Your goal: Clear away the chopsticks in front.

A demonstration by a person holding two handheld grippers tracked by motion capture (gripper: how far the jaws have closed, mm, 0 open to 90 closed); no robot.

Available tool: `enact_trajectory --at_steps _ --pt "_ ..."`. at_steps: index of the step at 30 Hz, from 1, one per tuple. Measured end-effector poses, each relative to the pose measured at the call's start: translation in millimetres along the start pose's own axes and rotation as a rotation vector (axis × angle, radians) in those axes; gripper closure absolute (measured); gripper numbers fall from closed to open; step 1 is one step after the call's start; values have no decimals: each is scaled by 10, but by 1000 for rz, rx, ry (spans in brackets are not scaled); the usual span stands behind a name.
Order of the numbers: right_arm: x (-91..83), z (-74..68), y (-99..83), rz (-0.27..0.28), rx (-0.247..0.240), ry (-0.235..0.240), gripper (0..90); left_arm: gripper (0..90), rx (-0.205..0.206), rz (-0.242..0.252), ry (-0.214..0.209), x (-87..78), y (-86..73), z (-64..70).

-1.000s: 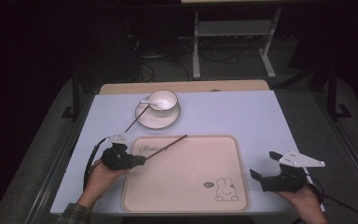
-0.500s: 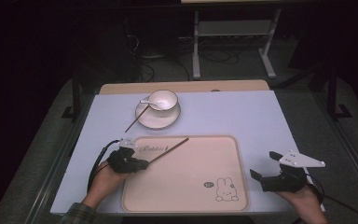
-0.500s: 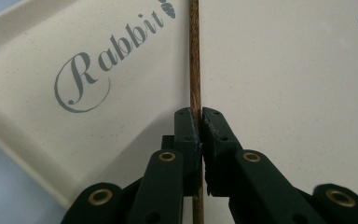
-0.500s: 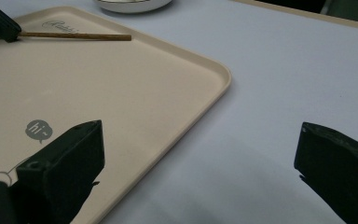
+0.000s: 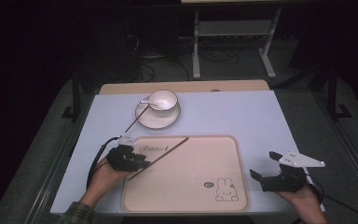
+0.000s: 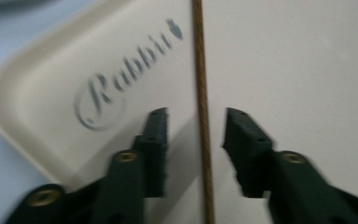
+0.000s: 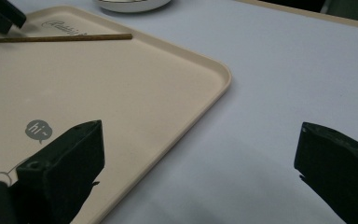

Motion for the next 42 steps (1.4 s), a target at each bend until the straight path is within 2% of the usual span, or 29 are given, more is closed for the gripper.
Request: enact_trajectory --at_steps 2,3,4,5,6,7,8,11,12,13,15,17,18,19,20,21,23,25,26,27,29,31,34,36,37,42 --pt "8 -5 -2 -2 -2 1 10 392 -6 36 31 -44 107 -124" --pt "8 -8 -3 -3 -3 2 9 354 -6 36 31 -44 107 -124" --pt "8 -9 -4 -3 -3 2 9 307 -4 45 53 -54 163 -214" --pt "8 -9 -4 -3 -3 2 9 274 -4 45 53 -54 163 -214" --pt "7 -8 -3 -2 -2 2 9 274 0 43 76 -57 217 -301" --pt "6 -6 -4 -2 -1 3 9 203 1 40 82 -54 235 -337" --pt "7 -5 -5 -2 -1 3 9 183 2 34 83 -49 253 -373" --pt "9 -3 -7 -3 -1 3 9 147 11 26 87 -23 355 -566" --pt "9 -3 -7 -3 -1 3 9 147 11 26 87 -23 355 -566" --pt "6 -3 -8 -2 -1 3 9 147 6 31 112 -16 421 -709" --pt "2 0 -8 0 2 2 9 148 5 39 147 -14 500 -879" --pt "3 10 -9 -1 4 0 10 148 -8 41 164 -2 556 -1009" --pt "3 10 -9 -1 4 0 10 149 -8 41 164 -2 556 -1009" --pt "4 13 -10 -2 6 -1 9 152 -13 38 187 18 607 -1159" --pt "4 13 -10 -2 6 -1 9 163 -13 38 187 18 607 -1159" --pt "1 13 -9 -1 5 0 9 197 -9 42 209 45 642 -1299" --pt "-4 14 -8 1 6 1 9 239 -22 35 246 88 636 -1454" --pt "-10 17 -7 4 11 2 9 304 -43 29 260 143 616 -1581" --pt "-10 17 -7 4 11 2 9 327 -43 29 260 143 616 -1581" --pt "-14 22 -6 5 11 3 9 376 -64 38 268 201 607 -1673" --pt "-15 25 -8 5 11 3 10 458 -67 35 283 259 593 -1741" --pt "-15 31 -8 6 12 4 10 549 -69 30 285 316 577 -1781" --pt "-20 34 -9 5 15 5 10 617 -91 18 299 391 547 -1828" --pt "-20 35 -10 5 14 5 10 660 -106 20 292 411 536 -1833" --pt "-20 35 -11 4 14 5 10 692 -131 35 275 446 522 -1838" --pt "-17 33 -13 2 12 7 10 764 -162 39 279 467 507 -1860"
Point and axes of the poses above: each handheld gripper's, and its own axes: x roughly forward along the jaws, y roughly out of its top, z roughly to its right, the point moved 9 cm from there along x, roughly forward along the jaws, and after that the axes turned 13 degrees about x, right-handed, at the moved point
